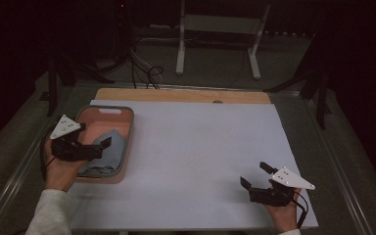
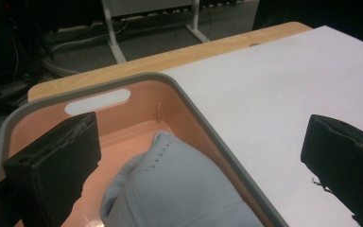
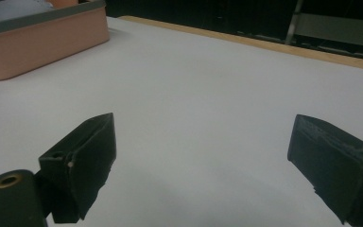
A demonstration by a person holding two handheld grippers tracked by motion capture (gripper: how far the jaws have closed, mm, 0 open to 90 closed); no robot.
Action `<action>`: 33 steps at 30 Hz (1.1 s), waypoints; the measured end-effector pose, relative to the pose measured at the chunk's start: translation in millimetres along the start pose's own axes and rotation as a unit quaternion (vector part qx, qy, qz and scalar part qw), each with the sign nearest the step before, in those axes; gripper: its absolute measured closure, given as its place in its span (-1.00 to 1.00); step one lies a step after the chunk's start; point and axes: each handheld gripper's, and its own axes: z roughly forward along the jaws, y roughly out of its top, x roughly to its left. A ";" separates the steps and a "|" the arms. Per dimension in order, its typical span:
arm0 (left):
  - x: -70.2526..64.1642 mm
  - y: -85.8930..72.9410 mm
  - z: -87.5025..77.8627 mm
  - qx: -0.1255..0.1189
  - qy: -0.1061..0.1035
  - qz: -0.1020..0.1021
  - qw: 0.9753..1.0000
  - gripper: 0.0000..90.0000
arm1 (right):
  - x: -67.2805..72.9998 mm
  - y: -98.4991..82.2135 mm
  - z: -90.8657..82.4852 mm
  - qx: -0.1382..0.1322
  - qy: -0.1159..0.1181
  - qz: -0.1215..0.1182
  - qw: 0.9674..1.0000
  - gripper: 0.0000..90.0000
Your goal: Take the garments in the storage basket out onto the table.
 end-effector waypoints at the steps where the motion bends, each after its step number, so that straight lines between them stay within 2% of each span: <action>1: 0.9 -0.1 0.8 0.004 0.000 -0.001 1.000 -0.99 | -0.2 -0.1 0.0 0.000 0.000 0.000 1.000 -0.80; 13: 11.1 -2.2 15.2 0.044 -0.010 -0.009 0.999 -0.99 | -0.1 -0.1 0.1 0.001 -0.001 0.000 1.000 -0.80; 27: 20.5 -4.9 28.3 0.071 -0.007 -0.019 0.997 -0.99 | -0.1 -0.3 0.4 0.001 -0.001 -0.003 1.000 -0.80; 33: 24.1 -9.1 38.1 0.090 -0.006 -0.022 0.996 -0.99 | 0.4 -0.5 1.5 0.005 -0.001 -0.002 1.000 -0.80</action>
